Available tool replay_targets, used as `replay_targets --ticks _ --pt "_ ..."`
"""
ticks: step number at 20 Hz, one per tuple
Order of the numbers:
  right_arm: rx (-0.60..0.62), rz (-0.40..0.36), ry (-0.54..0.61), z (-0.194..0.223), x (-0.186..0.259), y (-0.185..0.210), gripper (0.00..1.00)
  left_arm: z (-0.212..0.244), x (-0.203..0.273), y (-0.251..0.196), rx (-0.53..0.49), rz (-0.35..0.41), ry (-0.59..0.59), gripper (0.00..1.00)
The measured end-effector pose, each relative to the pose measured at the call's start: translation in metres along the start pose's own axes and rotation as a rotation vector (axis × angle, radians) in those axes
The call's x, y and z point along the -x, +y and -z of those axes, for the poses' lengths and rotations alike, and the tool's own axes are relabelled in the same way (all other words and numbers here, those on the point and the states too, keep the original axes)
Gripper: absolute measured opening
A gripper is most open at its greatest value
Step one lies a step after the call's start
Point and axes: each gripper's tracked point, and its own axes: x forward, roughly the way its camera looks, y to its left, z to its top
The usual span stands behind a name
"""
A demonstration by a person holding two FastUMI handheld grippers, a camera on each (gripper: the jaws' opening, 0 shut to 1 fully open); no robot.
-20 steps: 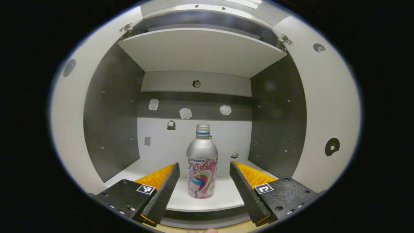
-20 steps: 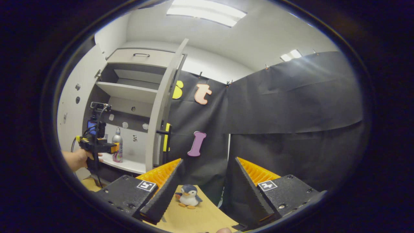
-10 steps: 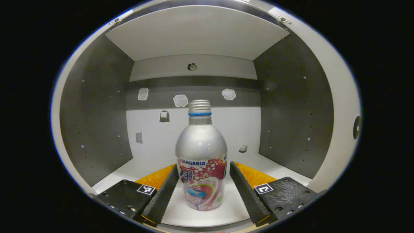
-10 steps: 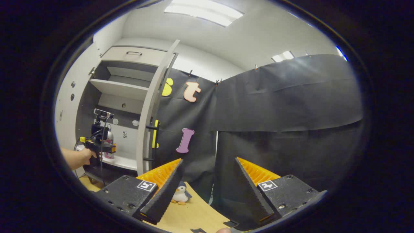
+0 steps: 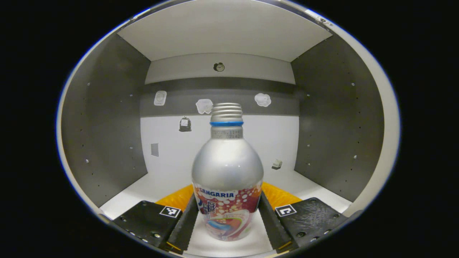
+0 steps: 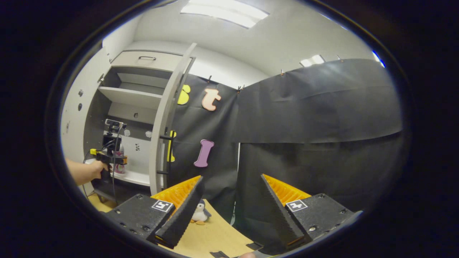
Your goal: Grasp the bottle in the cabinet with the left hand and place it on the coaster, then close the right door with the right hand and the left door with the left hand.
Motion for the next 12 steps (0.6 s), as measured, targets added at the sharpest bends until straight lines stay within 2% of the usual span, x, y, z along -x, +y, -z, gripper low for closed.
replay_targets --ticks 6,8,10,11,12 --pt "-0.018 -0.049 -0.004 0.000 0.001 0.002 1.00 -0.006 0.032 0.010 0.029 -0.016 -0.014 0.81" --pt "-0.027 -0.082 -0.005 0.002 0.001 0.005 0.99 -0.006 0.046 0.014 0.022 -0.022 -0.017 0.84" --pt "-0.035 -0.121 0.002 0.005 0.000 0.008 0.99 -0.006 0.062 0.017 0.021 -0.027 -0.023 0.80" --pt "-0.035 -0.136 0.010 0.008 -0.003 0.010 0.99 -0.005 0.070 0.019 0.017 -0.032 -0.025 0.84" --pt "-0.034 -0.153 0.016 0.010 -0.010 0.017 0.99 -0.005 0.078 0.020 0.011 -0.038 -0.031 0.84"
